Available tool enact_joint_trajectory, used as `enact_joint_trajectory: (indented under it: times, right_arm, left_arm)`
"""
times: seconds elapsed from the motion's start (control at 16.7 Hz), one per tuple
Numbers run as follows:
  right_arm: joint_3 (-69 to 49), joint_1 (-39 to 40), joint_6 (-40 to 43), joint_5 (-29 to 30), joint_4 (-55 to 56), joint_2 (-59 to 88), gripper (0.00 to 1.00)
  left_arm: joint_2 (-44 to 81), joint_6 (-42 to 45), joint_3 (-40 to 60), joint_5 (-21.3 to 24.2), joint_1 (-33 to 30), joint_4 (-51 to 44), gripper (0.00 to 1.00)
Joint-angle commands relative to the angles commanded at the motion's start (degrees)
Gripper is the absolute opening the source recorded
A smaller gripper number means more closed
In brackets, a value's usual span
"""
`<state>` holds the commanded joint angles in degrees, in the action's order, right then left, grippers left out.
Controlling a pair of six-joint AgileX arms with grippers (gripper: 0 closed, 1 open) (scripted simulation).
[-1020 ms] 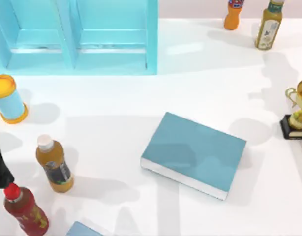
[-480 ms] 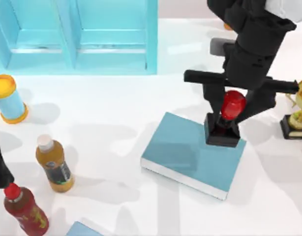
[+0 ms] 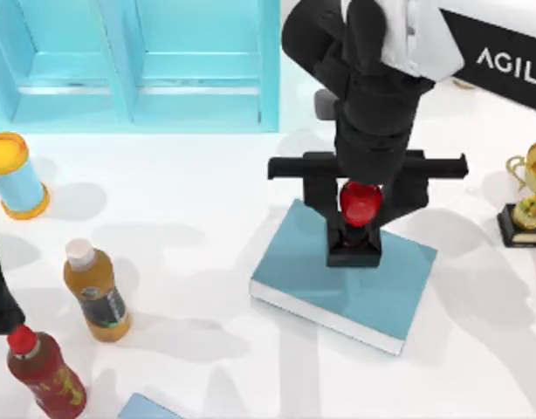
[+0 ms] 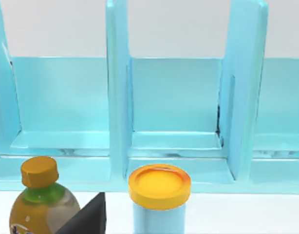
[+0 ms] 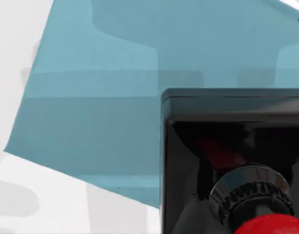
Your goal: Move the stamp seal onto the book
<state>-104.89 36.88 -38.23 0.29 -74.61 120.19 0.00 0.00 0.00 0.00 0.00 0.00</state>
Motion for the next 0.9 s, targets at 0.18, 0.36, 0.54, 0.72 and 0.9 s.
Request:
enact_joint_trajectory:
  times: [0.18,0.36,0.54,0.72,0.9]
  right_arm:
    - [0.0,-0.2,-0.1,-0.2,-0.2,-0.2,0.00]
    - [-0.9,-0.1,0.0,-0.1,-1.0,0.0,0.00]
    - [-1.1,0.0,0.0,0.0,-1.1,0.0,0.00]
    - [-1.1,0.0,0.0,0.0,-1.1,0.0,0.15]
    - [-1.1,0.0,0.0,0.0,-1.1,0.0,0.38]
  left_arm:
    - [0.0,0.0,0.0,0.0,0.0,0.0,1.00]
    - [0.0,0.0,0.0,0.0,0.0,0.0,1.00]
    - [0.0,0.0,0.0,0.0,0.0,0.0,1.00]
    - [0.0,0.0,0.0,0.0,0.0,0.0,1.00]
    - [0.0,0.0,0.0,0.0,0.0,0.0,1.00]
